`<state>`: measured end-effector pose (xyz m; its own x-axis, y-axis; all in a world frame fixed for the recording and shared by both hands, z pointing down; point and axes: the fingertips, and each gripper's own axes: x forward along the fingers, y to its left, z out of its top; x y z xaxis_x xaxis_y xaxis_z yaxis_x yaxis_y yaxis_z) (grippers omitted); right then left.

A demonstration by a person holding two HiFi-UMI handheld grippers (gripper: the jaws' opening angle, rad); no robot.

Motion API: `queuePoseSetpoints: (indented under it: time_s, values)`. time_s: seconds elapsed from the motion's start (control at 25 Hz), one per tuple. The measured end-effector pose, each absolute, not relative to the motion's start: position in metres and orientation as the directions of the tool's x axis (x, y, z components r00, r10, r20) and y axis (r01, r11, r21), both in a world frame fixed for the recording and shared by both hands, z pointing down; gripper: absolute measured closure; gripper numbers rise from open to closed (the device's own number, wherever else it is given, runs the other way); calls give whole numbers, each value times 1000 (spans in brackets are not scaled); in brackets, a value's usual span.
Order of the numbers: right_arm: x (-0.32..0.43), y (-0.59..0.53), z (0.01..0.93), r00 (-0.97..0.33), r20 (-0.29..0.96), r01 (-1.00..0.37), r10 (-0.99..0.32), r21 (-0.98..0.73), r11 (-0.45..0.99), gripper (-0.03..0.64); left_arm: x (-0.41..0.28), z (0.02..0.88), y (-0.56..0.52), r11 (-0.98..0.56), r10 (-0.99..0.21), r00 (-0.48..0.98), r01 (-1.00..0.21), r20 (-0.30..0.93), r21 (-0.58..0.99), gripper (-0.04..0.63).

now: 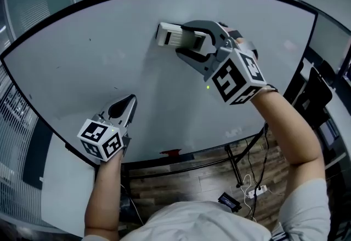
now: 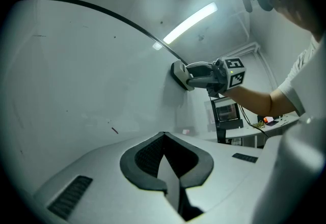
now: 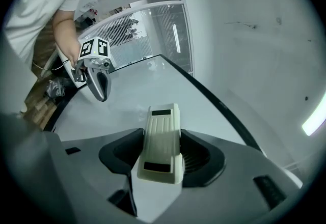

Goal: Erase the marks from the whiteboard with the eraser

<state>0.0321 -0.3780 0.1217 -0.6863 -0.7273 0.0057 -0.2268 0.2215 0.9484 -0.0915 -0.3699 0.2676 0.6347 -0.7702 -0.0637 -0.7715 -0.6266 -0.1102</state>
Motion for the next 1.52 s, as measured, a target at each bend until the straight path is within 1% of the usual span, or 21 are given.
queuePoseSetpoints:
  time_s: [0.16,0.4,0.56,0.76,0.92,1.12,1.32,1.52]
  values:
    - [36,-378,165,-724,79,-156,-685,949,274,387,-72,271,-368,-597,-794,606,-793,-53,-121,589]
    - [46,-380,237,-760,194,-60,-620,929,365,387,-47,275,-364,-564,-820,570,-820,-49,-98,589]
    - [57,-382,292,-765,288,0,-576,895,446,385,-34,281,-361,-548,-832,552,-833,-46,-81,589]
    - [76,-384,337,-760,351,59,-547,876,479,387,-21,296,-359,-525,-850,527,-849,-20,-61,588]
    - [78,-386,322,-777,336,47,-532,874,484,387,-14,295,-361,-525,-850,526,-850,-18,-54,589]
    - [64,-380,254,-796,252,-1,-551,908,418,387,-26,291,-354,-528,-847,530,-848,-33,-50,589]
    - [115,-385,175,-813,157,-71,-560,929,363,385,24,290,-355,-538,-840,541,-841,-39,-55,589]
    - [141,-385,99,-809,65,-148,-584,940,308,385,30,280,-350,-530,-844,533,-846,-66,-59,589]
